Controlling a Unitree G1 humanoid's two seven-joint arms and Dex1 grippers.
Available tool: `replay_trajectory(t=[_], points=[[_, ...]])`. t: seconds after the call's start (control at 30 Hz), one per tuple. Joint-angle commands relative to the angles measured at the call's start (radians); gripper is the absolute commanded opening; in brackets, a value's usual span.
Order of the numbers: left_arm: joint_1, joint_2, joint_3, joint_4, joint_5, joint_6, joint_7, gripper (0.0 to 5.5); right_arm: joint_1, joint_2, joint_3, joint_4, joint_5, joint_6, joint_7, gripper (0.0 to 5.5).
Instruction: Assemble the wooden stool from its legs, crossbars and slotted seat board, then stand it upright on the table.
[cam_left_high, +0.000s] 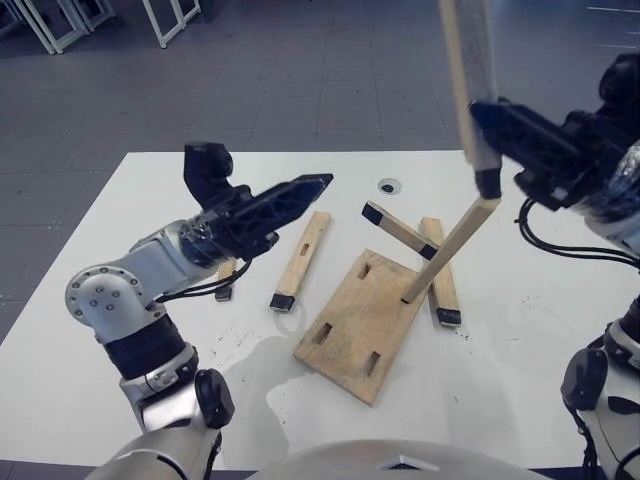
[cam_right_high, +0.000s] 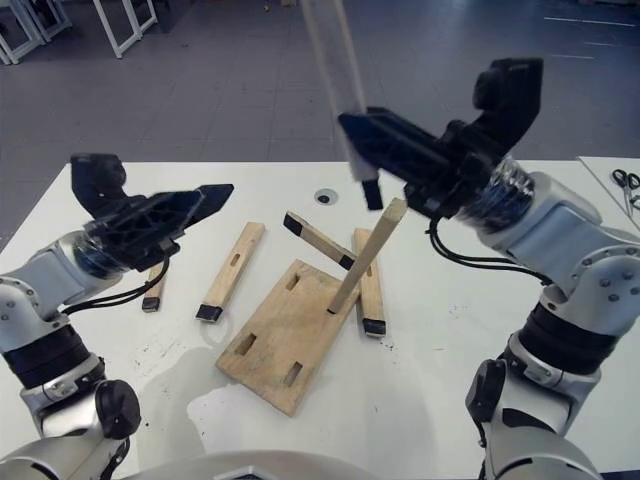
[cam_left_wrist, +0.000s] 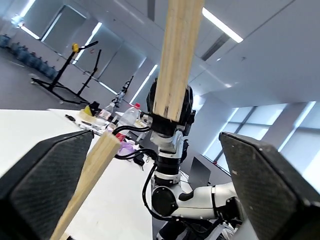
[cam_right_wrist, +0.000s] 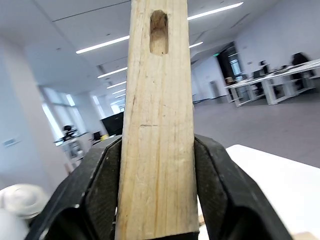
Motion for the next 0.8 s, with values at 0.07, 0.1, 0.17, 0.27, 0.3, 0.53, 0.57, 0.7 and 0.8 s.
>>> replay_trajectory(t=[0.07,0.1,0.17,0.27,0.3,0.53,0.57,0.7,0.8], points=[[-0.014,0.086,-0.106,0.036,-0.186,-0.071,0.113,4.63,0.080,-0.015,0.128,-0.038,0.026,-0.024,-0.036,2.03],[-0.010,0.100,-0.125,0.035,-0.216,-0.090,0.130,4.63,0.092,-0.015,0.145,-0.042,0.013,-0.031,-0.035,2.03],[0.001,0.125,-0.162,0.025,-0.273,-0.133,0.164,4.63,0.105,-0.018,0.183,-0.044,-0.018,-0.042,-0.028,2.03],[0.014,0.157,-0.209,0.008,-0.330,-0.185,0.194,4.63,0.123,-0.025,0.228,-0.047,-0.072,-0.049,-0.001,2.03],[0.018,0.169,-0.226,0.005,-0.342,-0.200,0.202,4.63,0.127,-0.028,0.239,-0.046,-0.086,-0.052,0.010,2.03],[0.052,0.236,-0.307,0.009,-0.333,-0.239,0.196,4.63,0.129,-0.043,0.287,-0.052,-0.108,-0.054,0.067,2.03],[0.054,0.242,-0.315,0.010,-0.334,-0.244,0.194,4.63,0.131,-0.048,0.292,-0.055,-0.109,-0.050,0.076,2.03],[0.060,0.260,-0.335,0.010,-0.343,-0.258,0.189,4.39,0.135,-0.065,0.314,-0.059,-0.125,-0.043,0.108,2.03],[0.065,0.270,-0.352,0.005,-0.351,-0.267,0.180,3.90,0.135,-0.071,0.331,-0.057,-0.143,-0.046,0.123,2.03]])
